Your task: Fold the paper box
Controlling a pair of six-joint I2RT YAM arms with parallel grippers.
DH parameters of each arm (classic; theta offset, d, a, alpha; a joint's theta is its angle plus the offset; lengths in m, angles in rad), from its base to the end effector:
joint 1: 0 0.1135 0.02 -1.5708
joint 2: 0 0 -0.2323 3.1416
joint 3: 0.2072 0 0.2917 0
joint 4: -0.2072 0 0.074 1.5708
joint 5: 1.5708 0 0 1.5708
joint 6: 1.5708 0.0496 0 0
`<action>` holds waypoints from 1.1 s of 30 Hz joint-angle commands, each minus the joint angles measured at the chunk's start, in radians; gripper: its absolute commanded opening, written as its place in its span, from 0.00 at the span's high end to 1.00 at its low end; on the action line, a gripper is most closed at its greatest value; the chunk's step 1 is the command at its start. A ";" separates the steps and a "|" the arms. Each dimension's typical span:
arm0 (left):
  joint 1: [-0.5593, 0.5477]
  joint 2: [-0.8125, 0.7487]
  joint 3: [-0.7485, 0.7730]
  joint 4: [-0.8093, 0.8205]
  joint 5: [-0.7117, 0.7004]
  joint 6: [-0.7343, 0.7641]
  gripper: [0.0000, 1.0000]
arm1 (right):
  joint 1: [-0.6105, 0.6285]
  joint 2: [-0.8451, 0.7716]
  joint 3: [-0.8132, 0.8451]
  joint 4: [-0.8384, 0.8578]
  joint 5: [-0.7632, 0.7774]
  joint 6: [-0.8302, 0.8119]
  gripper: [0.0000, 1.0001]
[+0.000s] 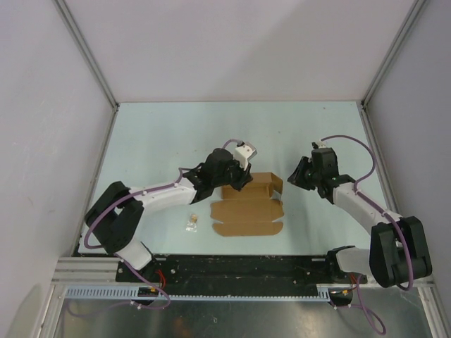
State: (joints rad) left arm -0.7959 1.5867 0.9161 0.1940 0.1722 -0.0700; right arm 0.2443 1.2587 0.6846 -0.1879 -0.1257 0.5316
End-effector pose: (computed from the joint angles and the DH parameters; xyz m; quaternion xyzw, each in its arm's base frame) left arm 0.2694 -0.2873 0.1590 0.3439 0.7796 -0.2841 0.4397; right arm 0.2994 0.0810 0.1449 0.1069 0.9116 0.2020 0.3417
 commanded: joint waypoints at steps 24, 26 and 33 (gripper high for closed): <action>0.003 0.029 0.001 0.028 0.041 0.026 0.82 | 0.006 0.088 -0.002 0.084 -0.098 -0.016 0.76; 0.003 0.029 0.001 0.028 0.039 0.026 0.82 | 0.013 0.084 -0.002 0.077 -0.097 -0.016 0.76; 0.003 0.025 0.001 0.028 0.041 0.026 0.82 | 0.041 0.061 -0.002 0.051 -0.100 -0.013 0.77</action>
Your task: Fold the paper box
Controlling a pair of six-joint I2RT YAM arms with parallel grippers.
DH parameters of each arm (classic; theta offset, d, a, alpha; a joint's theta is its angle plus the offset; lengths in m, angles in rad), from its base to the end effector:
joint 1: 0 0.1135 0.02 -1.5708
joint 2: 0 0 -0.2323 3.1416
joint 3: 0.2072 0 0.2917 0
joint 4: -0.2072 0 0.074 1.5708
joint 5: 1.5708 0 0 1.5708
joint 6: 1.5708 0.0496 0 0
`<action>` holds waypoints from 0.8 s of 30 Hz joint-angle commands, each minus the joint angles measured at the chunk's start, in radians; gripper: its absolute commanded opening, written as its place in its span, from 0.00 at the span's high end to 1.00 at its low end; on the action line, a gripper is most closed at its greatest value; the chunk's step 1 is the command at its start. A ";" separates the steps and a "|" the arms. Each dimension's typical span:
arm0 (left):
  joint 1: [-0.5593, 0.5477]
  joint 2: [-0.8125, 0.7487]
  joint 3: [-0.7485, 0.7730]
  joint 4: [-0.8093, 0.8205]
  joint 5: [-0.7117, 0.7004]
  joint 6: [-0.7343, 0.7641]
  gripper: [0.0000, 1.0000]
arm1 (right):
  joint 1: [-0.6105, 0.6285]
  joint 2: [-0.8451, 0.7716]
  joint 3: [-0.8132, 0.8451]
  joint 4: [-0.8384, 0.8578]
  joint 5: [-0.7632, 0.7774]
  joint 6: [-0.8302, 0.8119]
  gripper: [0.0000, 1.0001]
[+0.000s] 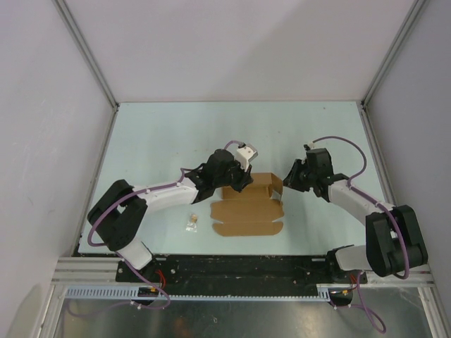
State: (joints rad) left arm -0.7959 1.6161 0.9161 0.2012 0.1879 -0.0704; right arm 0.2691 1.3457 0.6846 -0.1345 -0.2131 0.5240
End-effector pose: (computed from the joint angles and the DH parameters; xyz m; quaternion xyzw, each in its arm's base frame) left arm 0.2699 -0.2889 0.1489 0.3485 0.7833 -0.2866 0.4276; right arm 0.3019 0.0941 0.1246 0.0771 0.9182 0.2360 0.3086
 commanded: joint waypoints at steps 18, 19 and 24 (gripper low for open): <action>0.003 -0.005 0.004 0.021 0.031 0.020 0.83 | 0.085 -0.049 -0.002 -0.030 -0.014 0.007 0.78; 0.003 -0.005 0.004 0.021 0.033 0.020 0.83 | 0.091 -0.048 -0.002 -0.028 -0.012 0.002 0.78; 0.003 -0.004 0.006 0.021 0.035 0.020 0.82 | 0.107 -0.040 -0.002 -0.024 -0.019 -0.035 0.76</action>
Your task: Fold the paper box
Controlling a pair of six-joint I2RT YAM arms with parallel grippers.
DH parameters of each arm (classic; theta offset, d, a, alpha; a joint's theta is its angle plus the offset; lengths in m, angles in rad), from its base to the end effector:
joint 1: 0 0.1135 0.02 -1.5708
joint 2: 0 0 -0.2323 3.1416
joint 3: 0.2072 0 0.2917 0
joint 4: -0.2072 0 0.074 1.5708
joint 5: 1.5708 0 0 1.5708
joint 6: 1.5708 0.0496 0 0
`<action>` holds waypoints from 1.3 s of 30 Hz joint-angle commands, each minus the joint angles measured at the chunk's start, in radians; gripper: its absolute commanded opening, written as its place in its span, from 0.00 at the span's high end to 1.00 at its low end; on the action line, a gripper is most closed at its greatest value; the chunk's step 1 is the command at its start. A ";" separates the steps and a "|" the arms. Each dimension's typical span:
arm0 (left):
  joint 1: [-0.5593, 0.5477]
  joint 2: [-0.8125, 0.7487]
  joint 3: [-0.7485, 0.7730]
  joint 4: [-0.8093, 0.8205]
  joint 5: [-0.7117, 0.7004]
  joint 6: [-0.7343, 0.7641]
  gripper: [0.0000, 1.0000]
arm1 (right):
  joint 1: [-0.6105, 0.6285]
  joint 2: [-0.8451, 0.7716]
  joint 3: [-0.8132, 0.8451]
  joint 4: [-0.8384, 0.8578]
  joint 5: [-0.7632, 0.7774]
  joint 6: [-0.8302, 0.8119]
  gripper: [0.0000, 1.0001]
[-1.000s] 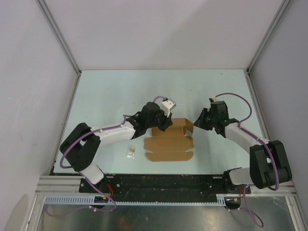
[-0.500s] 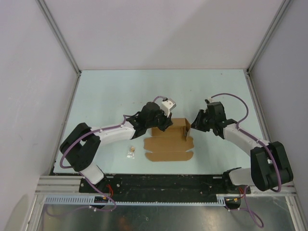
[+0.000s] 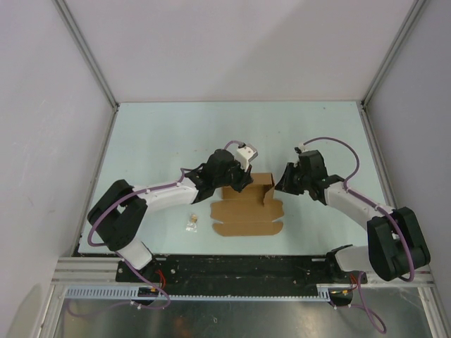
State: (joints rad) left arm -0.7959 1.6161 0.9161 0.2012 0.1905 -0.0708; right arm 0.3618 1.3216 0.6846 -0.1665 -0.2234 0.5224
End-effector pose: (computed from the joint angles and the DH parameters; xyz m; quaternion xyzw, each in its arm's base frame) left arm 0.2698 -0.2890 0.1489 0.3490 0.7830 -0.2877 0.4271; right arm 0.2887 0.1210 0.1290 0.0323 0.9219 0.2526 0.2920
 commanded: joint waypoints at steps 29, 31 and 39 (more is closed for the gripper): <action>0.003 -0.009 0.001 0.021 0.027 0.019 0.83 | 0.088 -0.067 -0.088 0.197 -0.014 -0.303 0.57; 0.003 -0.007 0.003 0.021 0.029 0.019 0.83 | 0.091 -0.084 -0.092 0.185 -0.013 -0.315 0.57; 0.003 -0.005 0.003 0.021 0.026 0.020 0.83 | 0.115 -0.119 -0.122 0.213 -0.022 -0.332 0.55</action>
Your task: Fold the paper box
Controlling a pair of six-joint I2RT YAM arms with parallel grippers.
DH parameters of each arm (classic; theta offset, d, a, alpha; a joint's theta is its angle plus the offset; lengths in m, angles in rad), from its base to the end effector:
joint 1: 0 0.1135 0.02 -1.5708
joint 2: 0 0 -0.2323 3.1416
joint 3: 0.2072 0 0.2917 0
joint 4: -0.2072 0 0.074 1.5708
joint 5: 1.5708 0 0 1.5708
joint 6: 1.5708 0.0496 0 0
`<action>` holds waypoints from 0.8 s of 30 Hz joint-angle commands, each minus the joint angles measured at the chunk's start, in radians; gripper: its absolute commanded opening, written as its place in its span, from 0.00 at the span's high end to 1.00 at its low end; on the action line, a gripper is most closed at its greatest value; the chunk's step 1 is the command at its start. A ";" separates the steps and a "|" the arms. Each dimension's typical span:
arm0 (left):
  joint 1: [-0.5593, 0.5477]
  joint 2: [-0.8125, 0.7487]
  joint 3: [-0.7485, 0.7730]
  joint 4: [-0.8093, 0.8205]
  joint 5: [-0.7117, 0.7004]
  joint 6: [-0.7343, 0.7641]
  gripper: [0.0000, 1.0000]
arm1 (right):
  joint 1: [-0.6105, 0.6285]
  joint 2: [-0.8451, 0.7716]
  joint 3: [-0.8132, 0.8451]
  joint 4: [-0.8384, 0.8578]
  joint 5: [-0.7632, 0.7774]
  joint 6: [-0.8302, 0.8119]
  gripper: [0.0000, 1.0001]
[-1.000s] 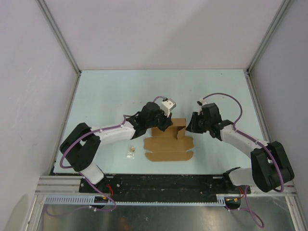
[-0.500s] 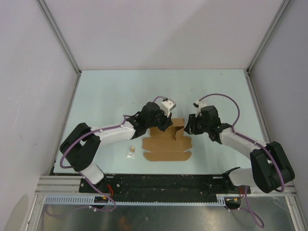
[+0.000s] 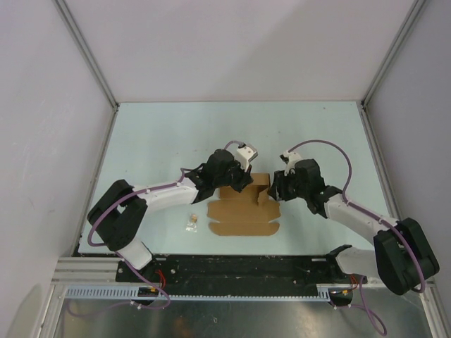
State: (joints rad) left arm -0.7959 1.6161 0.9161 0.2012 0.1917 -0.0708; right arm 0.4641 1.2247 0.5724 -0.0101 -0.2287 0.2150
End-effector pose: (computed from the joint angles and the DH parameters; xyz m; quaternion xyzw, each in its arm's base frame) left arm 0.2698 -0.2890 0.1489 0.3492 0.7828 -0.2881 0.4268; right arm 0.2641 0.1448 0.1312 -0.1606 0.8796 0.2419 0.3768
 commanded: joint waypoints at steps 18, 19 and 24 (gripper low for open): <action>0.003 -0.009 0.007 0.021 0.035 0.019 0.83 | 0.057 0.041 -0.012 0.168 0.006 -0.034 0.51; 0.003 -0.010 0.009 0.020 0.038 0.019 0.83 | 0.065 0.048 -0.014 0.173 0.011 -0.039 0.51; 0.003 -0.012 0.012 0.020 0.041 0.019 0.84 | 0.093 0.059 -0.026 0.211 0.054 -0.054 0.51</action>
State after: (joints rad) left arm -0.7959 1.6161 0.9161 0.2008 0.1959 -0.0711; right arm 0.5339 1.2736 0.5568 0.1192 -0.2195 0.1940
